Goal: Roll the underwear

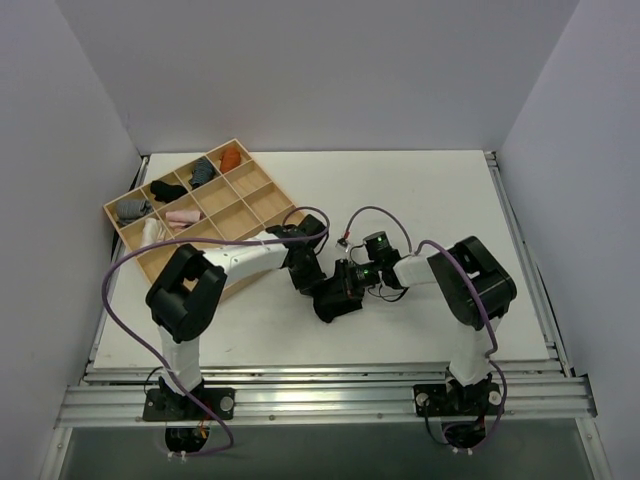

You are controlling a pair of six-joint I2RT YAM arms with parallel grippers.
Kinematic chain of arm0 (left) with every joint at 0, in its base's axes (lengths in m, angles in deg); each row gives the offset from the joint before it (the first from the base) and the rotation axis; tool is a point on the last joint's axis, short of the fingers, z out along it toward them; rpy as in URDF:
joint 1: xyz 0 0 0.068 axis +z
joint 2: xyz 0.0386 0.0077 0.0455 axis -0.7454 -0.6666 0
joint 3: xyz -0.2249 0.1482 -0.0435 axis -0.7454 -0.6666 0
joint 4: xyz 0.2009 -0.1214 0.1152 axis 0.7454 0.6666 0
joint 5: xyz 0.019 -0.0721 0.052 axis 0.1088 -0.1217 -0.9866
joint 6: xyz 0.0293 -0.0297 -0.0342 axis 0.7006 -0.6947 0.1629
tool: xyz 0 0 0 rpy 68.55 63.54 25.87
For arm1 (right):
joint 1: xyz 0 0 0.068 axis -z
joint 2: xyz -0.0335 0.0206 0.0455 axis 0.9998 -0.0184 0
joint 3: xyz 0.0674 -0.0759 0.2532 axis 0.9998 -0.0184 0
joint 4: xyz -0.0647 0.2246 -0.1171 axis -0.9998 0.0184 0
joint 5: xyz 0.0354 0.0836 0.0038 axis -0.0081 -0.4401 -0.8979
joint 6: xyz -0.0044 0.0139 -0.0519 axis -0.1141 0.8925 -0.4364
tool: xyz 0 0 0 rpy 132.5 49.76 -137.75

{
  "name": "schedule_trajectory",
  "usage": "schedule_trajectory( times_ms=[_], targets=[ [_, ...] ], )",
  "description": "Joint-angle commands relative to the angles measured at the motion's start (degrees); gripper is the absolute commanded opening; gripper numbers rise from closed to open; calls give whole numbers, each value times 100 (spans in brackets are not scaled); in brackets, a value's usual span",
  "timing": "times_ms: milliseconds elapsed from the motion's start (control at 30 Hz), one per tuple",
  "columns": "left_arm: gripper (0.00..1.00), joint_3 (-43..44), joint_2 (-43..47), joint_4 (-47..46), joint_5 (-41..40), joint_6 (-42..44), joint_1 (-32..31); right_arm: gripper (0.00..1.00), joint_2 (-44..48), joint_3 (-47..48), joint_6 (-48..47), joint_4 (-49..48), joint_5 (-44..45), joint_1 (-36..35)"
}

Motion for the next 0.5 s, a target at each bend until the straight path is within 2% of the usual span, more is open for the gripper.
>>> schedule_trajectory(
  times_ms=[0, 67, 167, 233, 367, 467],
  targets=[
    [22, -140, -351, 363, -3, -132, -175, 16, 20, 105, -676, 990, 523, -95],
    [18, -148, -343, 442, -13, -159, -184, 23, 291, 132, -694, 1228, 777, -69],
    [15, -113, -386, 644, -109, -194, -202, 30, 774, 158, -642, 1482, 1208, -69],
    [14, -96, -474, 706, -100, -176, -210, 32, 1021, 184, -589, 1693, 1516, -60],
    [13, -96, -571, 812, -144, -176, -237, 43, 1671, 193, -615, 2036, 1990, -60],
    [13, -69, -650, 899, -162, -150, -246, 45, 2059, 219, -729, 2396, 2395, -60]
  ],
)
